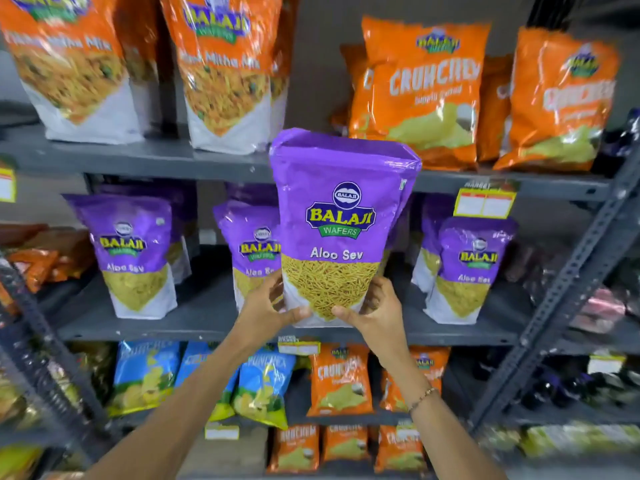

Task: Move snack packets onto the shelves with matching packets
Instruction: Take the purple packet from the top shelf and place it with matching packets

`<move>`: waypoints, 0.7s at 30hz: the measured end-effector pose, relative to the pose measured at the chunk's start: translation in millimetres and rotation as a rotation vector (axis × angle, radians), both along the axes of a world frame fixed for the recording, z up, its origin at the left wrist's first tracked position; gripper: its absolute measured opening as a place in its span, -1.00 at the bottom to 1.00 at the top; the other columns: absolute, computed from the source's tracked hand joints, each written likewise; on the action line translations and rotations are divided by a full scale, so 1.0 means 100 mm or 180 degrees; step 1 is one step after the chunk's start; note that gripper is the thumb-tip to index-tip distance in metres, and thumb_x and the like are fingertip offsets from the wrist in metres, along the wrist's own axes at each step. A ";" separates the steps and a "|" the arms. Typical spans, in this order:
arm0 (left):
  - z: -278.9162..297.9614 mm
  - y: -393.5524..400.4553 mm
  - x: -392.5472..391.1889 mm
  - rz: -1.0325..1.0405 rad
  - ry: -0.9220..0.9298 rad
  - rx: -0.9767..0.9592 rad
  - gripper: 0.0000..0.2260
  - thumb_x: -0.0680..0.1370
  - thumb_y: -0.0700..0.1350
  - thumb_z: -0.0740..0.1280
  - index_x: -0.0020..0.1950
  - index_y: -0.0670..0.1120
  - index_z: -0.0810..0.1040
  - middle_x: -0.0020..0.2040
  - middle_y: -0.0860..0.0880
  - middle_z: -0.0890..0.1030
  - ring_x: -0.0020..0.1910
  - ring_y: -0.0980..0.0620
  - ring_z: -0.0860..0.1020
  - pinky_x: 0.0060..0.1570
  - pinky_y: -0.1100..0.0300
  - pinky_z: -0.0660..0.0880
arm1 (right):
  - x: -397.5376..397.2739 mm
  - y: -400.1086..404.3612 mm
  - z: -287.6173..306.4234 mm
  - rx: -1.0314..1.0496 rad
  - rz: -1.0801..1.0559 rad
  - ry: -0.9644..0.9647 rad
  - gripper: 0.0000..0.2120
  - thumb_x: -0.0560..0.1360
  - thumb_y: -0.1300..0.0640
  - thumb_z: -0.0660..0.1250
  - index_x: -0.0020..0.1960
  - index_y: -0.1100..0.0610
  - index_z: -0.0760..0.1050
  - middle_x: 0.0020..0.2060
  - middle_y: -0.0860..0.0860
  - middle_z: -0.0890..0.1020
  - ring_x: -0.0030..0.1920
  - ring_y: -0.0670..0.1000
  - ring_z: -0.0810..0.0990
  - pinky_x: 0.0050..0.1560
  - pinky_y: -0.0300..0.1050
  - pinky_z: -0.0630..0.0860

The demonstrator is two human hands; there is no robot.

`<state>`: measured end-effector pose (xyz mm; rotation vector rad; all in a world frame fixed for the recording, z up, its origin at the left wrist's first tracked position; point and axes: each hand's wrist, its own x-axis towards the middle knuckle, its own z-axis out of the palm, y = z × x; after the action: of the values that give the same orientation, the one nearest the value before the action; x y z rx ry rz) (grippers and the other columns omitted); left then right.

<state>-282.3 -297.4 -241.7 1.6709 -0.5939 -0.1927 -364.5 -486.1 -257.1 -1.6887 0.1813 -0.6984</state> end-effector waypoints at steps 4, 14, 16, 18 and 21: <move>-0.40 -0.42 0.22 -0.0016 0.0102 0.0375 -0.39 0.16 -0.01 0.57 0.18 0.00 0.49 0.12 -0.25 0.62 0.04 -0.08 0.58 0.14 -0.13 0.50 | 0.13 -0.40 -0.41 -0.0097 0.0038 0.0376 -0.40 0.22 0.22 0.62 0.17 0.01 0.46 0.08 -0.02 0.66 0.13 -0.05 0.63 0.11 -0.12 0.57; -0.82 -1.44 0.73 0.0050 0.0286 0.0792 -0.25 0.19 -0.16 0.55 0.33 -0.15 0.35 0.24 -0.10 0.56 0.22 -0.06 0.53 0.20 -0.01 0.48 | 0.65 -1.35 -0.82 -0.0245 0.0025 0.0954 -0.27 0.19 0.25 0.63 0.28 0.17 0.39 0.06 -0.01 0.63 0.10 -0.02 0.61 0.05 -0.21 0.55; -0.85 -1.55 0.80 0.0078 0.0329 0.0824 -0.23 0.19 -0.19 0.56 0.35 -0.16 0.33 0.28 -0.14 0.54 0.24 -0.06 0.52 0.21 -0.04 0.48 | 0.73 -1.47 -0.86 -0.0274 0.0072 0.1024 -0.27 0.18 0.21 0.63 0.27 0.13 0.38 0.07 -0.03 0.63 0.13 -0.02 0.60 0.10 -0.10 0.55; -0.86 -1.65 0.85 0.0142 0.0356 0.0862 -0.27 0.25 -0.29 0.56 0.35 -0.18 0.32 0.29 -0.14 0.53 0.21 0.03 0.48 0.14 0.13 0.44 | 0.82 -1.56 -0.89 -0.0287 0.0082 0.1102 -0.29 0.17 0.20 0.64 0.23 0.10 0.38 0.06 -0.03 0.63 0.13 -0.01 0.61 0.11 -0.07 0.56; -0.86 -1.76 0.93 0.0225 0.0299 0.0959 -0.31 0.28 -0.32 0.53 0.34 -0.17 0.33 0.25 -0.12 0.55 0.15 0.09 0.46 0.02 0.30 0.36 | 0.95 -1.65 -0.90 -0.0299 0.0113 0.1142 -0.27 0.16 0.20 0.64 0.23 0.14 0.37 0.06 0.02 0.63 0.10 0.02 0.61 0.06 -0.08 0.55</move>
<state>-189.1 -473.2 -328.1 1.9585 -0.4498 -0.3201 -269.7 -651.3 -347.5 -1.8944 0.3744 -0.3772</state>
